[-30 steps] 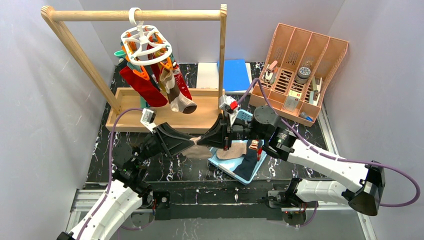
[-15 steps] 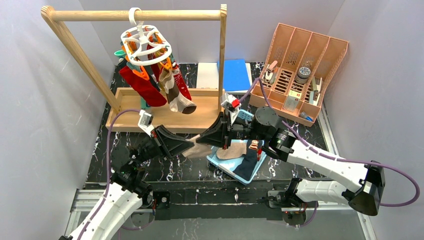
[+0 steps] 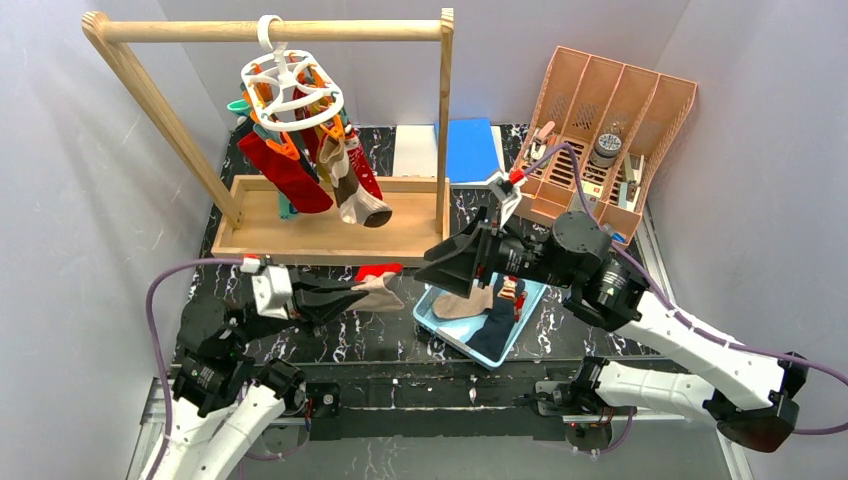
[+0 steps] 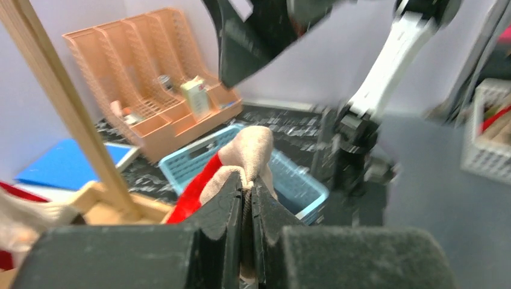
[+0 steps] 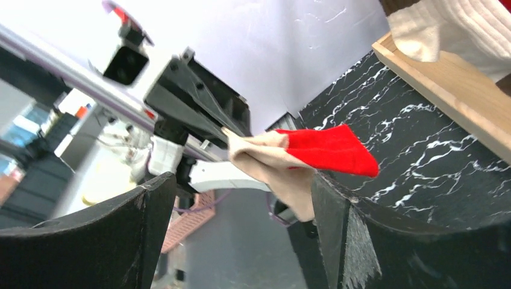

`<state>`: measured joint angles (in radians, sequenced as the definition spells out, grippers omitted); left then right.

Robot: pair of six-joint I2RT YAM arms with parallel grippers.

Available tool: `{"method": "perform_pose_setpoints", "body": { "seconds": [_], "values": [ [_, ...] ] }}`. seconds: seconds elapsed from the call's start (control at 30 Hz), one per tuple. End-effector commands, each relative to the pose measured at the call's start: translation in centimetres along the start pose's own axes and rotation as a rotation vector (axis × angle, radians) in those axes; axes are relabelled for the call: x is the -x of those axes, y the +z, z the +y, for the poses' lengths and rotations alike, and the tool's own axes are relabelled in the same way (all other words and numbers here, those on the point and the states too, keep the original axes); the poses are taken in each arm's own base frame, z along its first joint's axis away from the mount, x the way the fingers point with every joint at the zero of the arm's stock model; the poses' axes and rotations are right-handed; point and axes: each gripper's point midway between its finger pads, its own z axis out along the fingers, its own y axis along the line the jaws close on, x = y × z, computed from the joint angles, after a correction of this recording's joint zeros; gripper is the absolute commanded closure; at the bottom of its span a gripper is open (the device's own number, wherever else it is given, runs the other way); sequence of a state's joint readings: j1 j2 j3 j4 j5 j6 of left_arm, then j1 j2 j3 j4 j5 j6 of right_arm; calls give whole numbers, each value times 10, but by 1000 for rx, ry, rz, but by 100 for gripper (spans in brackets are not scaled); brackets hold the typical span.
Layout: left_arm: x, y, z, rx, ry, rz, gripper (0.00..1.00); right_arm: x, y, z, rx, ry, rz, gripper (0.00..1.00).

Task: Clip the socks to the hanger
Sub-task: Pick up the sock from the bin.

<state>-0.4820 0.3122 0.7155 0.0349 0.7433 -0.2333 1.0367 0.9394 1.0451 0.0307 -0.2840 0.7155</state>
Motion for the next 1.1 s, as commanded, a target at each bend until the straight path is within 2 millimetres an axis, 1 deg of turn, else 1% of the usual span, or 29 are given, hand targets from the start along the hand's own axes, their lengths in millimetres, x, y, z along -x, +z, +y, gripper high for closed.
{"method": "perform_pose_setpoints", "body": {
  "seconds": [0.0, 0.07, 0.2, 0.3, 0.43, 0.6, 0.77, 0.9, 1.07],
  "values": [
    [-62, -20, 15, -67, 365, 290, 100, 15, 0, -6, -119, 249, -50, 10],
    [-70, -28, 23, -52, 474, 342, 100, 12, 10, -12, -142, 333, -12, 10],
    [-78, -41, 37, -24, 653, 412, 100, -1, 31, -28, -142, 532, 49, 11],
    [-77, -44, 40, -11, 702, 419, 100, -9, 43, -37, -105, 651, 57, 12],
    [-73, -46, 41, 2, 718, 417, 100, -21, 57, -50, -94, 746, 74, 14],
    [-68, -45, 38, -8, 735, 401, 100, -35, 75, -59, -79, 832, 140, 17],
    [-55, -41, 34, -9, 745, 366, 100, -38, 88, -67, -74, 873, 146, 21],
    [-46, -39, 33, -3, 751, 346, 100, -42, 94, -72, -84, 894, 157, 22],
    [-41, -37, 31, -11, 752, 334, 100, -47, 97, -73, -80, 916, 168, 23]
  ]
}}
